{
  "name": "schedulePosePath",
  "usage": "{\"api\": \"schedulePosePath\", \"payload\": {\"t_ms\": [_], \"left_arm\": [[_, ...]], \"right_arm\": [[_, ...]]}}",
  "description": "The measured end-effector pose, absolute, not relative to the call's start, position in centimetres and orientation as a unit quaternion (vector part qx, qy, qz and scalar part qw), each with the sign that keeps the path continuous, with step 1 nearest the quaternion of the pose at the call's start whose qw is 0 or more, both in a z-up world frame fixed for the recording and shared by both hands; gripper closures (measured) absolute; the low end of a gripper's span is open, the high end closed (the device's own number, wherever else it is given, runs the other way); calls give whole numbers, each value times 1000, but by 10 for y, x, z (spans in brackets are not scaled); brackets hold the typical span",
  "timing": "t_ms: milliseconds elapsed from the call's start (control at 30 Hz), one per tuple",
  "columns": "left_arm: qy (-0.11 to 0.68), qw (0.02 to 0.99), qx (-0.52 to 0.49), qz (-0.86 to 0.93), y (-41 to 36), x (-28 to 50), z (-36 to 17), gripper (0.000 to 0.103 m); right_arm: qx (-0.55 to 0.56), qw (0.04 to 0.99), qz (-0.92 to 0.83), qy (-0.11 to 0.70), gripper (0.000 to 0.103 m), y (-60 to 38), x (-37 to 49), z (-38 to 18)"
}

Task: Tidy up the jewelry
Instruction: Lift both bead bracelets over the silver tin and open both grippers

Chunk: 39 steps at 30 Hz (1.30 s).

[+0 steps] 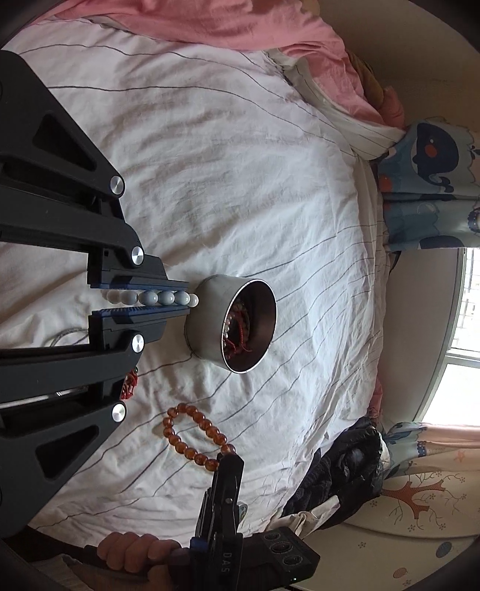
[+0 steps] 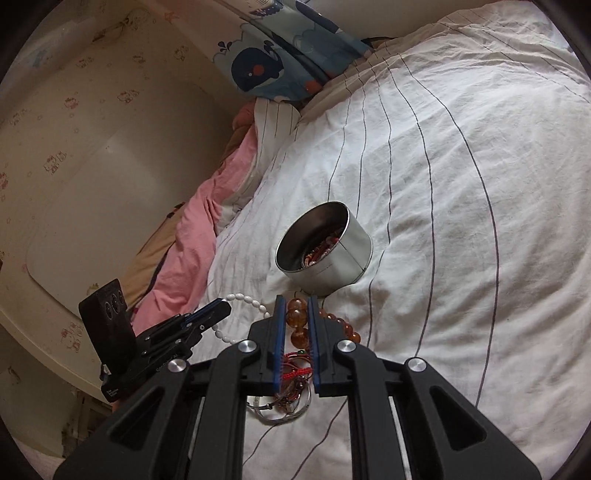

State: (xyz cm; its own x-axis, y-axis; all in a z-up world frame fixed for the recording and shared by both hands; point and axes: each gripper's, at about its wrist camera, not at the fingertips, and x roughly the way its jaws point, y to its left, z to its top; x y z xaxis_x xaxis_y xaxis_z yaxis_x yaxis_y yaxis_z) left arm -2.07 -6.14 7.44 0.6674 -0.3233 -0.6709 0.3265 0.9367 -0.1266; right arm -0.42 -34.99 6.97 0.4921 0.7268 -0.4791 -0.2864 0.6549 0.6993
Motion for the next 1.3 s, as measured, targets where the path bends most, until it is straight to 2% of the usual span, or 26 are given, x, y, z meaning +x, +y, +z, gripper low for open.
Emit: {"api": "schedulePosePath", "payload": {"t_ms": [400, 1000, 1100, 1300], "left_arm": [[341, 917, 12, -207, -91, 5, 112, 96], [335, 914, 1, -228, -119, 35, 111, 96], [353, 905, -25, -236, -119, 52, 102, 96], [412, 890, -4, -194, -110, 78, 70, 94]], "right_arm": [[301, 818, 330, 363, 91, -348, 11, 91], [303, 823, 332, 347, 91, -349, 27, 106], [299, 827, 334, 338, 91, -345, 35, 116], [296, 830, 332, 336, 91, -337, 54, 123]]}}
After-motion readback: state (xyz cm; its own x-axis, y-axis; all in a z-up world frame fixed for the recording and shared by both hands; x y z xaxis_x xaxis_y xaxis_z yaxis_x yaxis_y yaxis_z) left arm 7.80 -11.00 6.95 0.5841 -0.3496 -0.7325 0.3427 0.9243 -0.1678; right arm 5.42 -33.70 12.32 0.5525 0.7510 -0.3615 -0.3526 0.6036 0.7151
